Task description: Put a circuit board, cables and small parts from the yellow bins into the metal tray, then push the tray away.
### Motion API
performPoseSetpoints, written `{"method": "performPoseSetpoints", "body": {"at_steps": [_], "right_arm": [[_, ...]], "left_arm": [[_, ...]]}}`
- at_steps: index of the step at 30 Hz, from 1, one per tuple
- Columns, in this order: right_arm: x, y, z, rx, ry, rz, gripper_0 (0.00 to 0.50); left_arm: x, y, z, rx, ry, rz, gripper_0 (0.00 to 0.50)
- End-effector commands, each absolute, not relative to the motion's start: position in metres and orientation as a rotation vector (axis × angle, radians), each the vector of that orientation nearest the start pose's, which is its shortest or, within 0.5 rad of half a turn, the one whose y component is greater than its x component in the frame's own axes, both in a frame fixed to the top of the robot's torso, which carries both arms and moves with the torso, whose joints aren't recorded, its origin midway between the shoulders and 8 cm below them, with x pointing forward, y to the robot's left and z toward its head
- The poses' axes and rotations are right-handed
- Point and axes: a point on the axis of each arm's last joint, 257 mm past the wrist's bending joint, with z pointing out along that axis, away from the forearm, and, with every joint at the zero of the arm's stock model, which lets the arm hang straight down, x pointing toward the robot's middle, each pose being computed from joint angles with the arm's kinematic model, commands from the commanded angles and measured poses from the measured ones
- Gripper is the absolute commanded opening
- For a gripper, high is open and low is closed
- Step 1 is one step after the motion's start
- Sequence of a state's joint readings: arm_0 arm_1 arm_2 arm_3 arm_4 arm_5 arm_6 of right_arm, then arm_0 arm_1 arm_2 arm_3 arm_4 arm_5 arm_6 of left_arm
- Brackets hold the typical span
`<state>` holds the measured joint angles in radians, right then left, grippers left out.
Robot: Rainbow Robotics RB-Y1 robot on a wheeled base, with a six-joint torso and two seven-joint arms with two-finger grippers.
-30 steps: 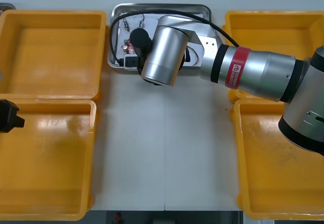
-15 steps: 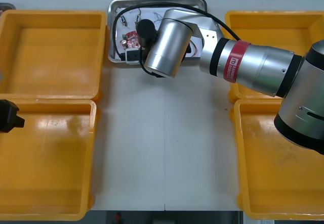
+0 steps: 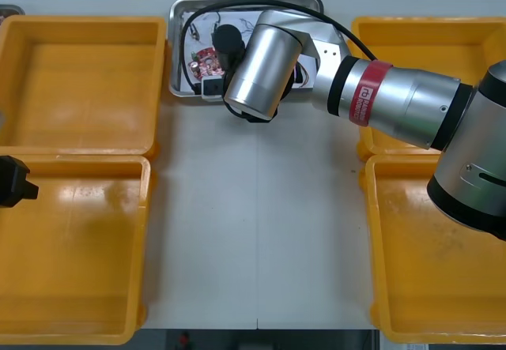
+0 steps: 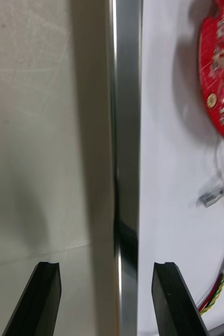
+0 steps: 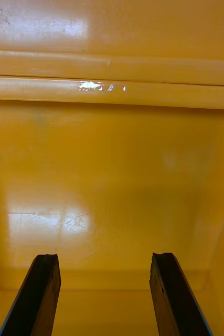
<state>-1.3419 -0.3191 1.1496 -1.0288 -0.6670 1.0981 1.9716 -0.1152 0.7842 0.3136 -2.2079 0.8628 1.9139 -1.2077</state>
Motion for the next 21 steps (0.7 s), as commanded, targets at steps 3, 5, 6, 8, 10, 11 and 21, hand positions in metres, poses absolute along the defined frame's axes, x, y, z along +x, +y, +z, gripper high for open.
{"method": "performPoseSetpoints", "body": {"at_steps": [3, 5, 6, 8, 10, 11, 21], "right_arm": [[0.593, 0.036, -0.137, -1.760, 1.775, -0.585, 0.500], [0.583, 0.035, -0.130, -1.768, 1.803, -0.580, 0.500], [0.579, 0.035, -0.128, -1.768, 1.811, -0.575, 0.500], [0.566, 0.033, -0.121, -1.768, 1.850, -0.549, 0.500], [0.555, 0.030, -0.120, -1.766, 1.883, -0.519, 0.500], [0.547, 0.027, -0.119, -1.762, 1.905, -0.493, 0.500], [0.489, -0.026, -0.102, -1.591, 2.198, -0.284, 0.500]], "left_arm": [[0.354, 0.388, -0.165, -0.083, 2.697, 0.063, 0.500], [0.354, 0.388, -0.165, -0.083, 2.697, 0.063, 0.500], [0.354, 0.388, -0.165, -0.083, 2.697, 0.063, 0.500], [0.354, 0.388, -0.165, -0.083, 2.697, 0.063, 0.500], [0.354, 0.388, -0.165, -0.083, 2.697, 0.063, 0.500], [0.354, 0.388, -0.165, -0.083, 2.697, 0.063, 0.500], [0.354, 0.388, -0.165, -0.083, 2.697, 0.063, 0.500]]}}
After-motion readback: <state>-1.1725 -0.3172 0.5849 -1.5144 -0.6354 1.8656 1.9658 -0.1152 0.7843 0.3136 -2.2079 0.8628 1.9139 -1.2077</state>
